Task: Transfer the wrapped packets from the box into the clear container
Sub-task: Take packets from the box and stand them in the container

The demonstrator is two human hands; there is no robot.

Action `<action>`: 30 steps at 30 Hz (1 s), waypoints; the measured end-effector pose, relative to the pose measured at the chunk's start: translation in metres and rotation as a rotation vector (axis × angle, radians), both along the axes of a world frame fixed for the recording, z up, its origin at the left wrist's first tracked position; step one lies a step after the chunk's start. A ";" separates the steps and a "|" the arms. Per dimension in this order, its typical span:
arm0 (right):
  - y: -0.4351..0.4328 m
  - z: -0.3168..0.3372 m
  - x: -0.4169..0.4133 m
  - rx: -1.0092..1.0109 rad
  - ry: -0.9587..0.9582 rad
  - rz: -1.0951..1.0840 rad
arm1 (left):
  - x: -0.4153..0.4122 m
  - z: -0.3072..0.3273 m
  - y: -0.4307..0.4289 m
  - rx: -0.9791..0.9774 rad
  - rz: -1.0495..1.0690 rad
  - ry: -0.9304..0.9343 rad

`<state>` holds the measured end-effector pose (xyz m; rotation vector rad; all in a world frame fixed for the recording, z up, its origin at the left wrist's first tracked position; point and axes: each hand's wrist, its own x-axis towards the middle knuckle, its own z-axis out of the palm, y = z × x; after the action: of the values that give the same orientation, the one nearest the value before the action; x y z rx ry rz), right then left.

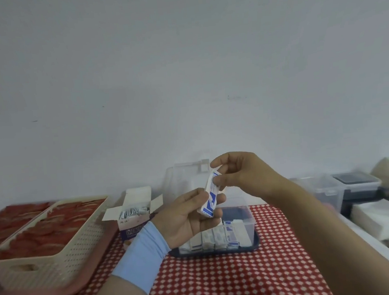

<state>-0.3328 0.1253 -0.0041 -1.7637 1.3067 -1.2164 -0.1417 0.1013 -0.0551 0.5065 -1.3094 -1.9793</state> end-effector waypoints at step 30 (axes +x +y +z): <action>-0.102 -0.071 -0.004 0.534 1.010 -0.128 | -0.027 -0.049 -0.080 -1.027 -0.138 -1.442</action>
<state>-0.3367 0.0232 -0.0755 -1.9151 2.0523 0.1098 -0.1692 0.0213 -0.1041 1.3605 -2.9129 -0.4995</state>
